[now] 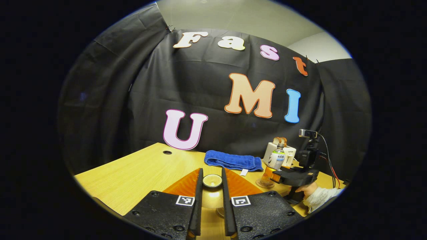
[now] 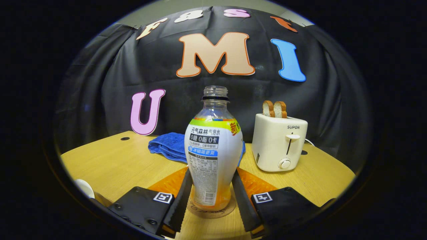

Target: Open the teacup lid with one hand, grasp the water bottle and pour water into the teacup with the other hand; after pouring, place the water bottle on the coaster and then close the teacup lid.

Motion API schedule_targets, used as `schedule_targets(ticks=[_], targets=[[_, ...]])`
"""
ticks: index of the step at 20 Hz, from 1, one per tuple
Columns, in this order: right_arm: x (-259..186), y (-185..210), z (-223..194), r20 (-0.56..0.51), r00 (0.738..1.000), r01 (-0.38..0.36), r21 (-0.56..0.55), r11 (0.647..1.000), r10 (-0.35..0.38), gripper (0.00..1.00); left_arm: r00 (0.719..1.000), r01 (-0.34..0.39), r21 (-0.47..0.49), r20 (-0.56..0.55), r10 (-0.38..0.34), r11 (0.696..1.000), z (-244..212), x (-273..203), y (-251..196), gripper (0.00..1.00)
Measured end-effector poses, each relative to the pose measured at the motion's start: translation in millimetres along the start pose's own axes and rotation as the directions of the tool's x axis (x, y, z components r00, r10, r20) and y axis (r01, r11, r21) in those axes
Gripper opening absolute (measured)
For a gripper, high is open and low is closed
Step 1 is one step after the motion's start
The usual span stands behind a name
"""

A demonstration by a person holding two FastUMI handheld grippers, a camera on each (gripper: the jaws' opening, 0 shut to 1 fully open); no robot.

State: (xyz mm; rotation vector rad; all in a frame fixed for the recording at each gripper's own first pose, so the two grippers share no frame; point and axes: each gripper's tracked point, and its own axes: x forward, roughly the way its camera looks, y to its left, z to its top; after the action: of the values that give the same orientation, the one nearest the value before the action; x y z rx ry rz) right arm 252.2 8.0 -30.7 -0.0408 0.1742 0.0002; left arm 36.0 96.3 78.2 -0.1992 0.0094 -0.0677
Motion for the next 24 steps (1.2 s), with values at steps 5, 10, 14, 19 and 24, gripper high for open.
schedule_targets(ticks=[5, 10, 14, 19, 24], targets=[[-3, 3, -8, -0.018, 1.0, -0.012, -0.003, 1.0, 0.012, 0.77, 1.0, 0.003, -0.004, -0.002, -0.003, 1.0, -1, -1, -3, 0.25], [-11, 2, -3, -0.005, 1.0, -0.022, 0.003, 1.0, 0.022, 0.94, 1.0, 0.022, 0.002, 0.002, -0.022, 1.0, 0, -1, -10, 0.25], [-38, -1, 15, 0.067, 0.997, -0.037, 0.016, 0.999, 0.036, 0.99, 0.999, 0.036, -0.003, -0.005, -0.036, 0.999, -7, 3, -19, 0.26], [-76, -18, 37, 0.154, 0.988, -0.021, -0.05, 0.999, 0.029, 0.99, 0.996, 0.084, 0.016, -0.022, -0.084, 0.996, -23, 11, -43, 0.25], [-112, -21, 44, 0.184, 0.982, -0.043, -0.054, 0.998, 0.052, 0.94, 0.993, 0.113, 0.052, -0.045, -0.111, 0.992, -35, 24, -61, 0.25]])
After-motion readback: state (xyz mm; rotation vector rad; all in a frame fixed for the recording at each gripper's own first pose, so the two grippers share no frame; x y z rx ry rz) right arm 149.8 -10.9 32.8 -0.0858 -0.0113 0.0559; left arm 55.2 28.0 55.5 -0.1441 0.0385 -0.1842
